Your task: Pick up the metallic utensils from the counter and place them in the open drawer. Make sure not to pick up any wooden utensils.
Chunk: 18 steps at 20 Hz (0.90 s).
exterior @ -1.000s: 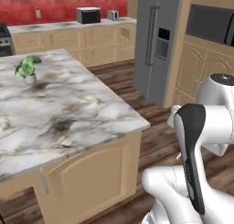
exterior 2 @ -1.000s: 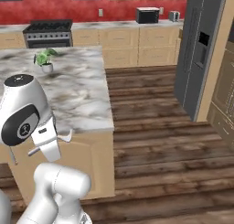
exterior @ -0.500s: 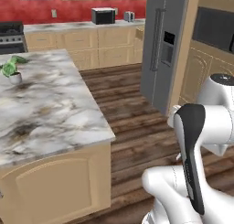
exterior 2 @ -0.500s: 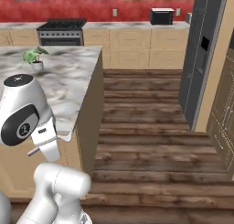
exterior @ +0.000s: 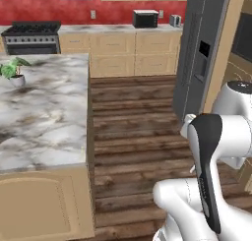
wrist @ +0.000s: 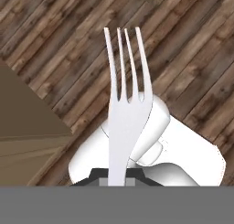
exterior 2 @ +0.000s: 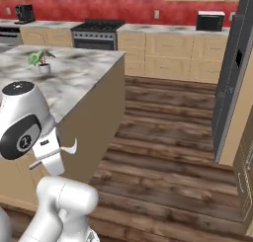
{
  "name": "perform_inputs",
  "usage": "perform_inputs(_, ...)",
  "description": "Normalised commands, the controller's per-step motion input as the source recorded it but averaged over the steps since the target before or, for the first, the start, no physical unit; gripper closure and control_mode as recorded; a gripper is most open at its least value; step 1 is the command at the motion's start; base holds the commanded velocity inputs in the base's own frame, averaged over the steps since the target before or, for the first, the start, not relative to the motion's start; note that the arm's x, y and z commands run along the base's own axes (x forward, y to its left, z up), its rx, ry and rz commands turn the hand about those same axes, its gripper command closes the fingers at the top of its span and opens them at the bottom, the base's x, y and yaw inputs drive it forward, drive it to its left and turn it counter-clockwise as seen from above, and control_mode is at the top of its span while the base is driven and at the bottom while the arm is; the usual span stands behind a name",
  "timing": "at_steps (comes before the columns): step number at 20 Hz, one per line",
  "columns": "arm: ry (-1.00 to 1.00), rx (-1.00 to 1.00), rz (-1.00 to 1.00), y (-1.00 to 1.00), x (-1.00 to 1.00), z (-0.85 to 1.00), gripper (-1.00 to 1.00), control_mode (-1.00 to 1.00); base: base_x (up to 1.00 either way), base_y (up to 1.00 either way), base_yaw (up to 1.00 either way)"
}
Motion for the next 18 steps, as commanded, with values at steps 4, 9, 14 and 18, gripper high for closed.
perform_inputs(4,0.00,0.00,0.00,0.00,0.00,0.00,1.00,1.00,0.88,-1.00,0.34)
perform_inputs(9,0.00,0.00,0.00,0.00,0.00,0.00,1.00,1.00,1.00,-0.86,0.05)
perform_inputs(14,0.00,0.00,0.00,0.00,0.00,0.00,1.00,1.00,1.00,-0.22,-0.15)
perform_inputs(18,0.00,0.00,0.00,0.00,0.00,0.00,1.00,1.00,1.00,0.00,-0.28)
